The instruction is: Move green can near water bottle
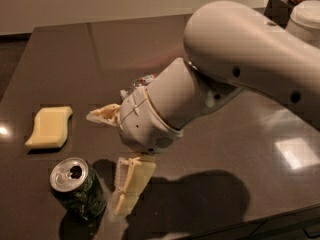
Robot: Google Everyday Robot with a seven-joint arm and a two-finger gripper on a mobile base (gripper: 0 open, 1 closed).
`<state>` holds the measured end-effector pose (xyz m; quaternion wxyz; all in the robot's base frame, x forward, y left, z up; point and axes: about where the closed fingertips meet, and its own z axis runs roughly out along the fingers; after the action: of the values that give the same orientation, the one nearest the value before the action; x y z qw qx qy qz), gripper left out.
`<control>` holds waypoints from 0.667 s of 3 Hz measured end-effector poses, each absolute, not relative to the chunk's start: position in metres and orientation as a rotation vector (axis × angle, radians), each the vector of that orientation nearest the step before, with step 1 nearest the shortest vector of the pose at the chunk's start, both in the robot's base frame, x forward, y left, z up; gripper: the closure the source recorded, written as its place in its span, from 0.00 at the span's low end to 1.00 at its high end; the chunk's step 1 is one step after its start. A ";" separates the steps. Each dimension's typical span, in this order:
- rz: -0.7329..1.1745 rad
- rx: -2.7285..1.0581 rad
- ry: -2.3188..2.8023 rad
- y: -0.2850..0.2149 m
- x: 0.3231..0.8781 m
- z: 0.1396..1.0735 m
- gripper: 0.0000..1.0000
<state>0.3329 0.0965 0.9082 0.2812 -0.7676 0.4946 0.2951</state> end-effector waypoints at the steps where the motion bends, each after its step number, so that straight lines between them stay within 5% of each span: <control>1: 0.807 -2.078 1.321 0.109 0.327 0.900 0.00; 2: 0.818 -2.092 1.313 0.117 0.321 0.894 0.00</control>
Offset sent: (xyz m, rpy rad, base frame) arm -0.0147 0.0272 -0.0232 -0.0143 0.0352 0.0454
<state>0.3215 0.1168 0.8943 0.2666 -0.7750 0.4864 0.3029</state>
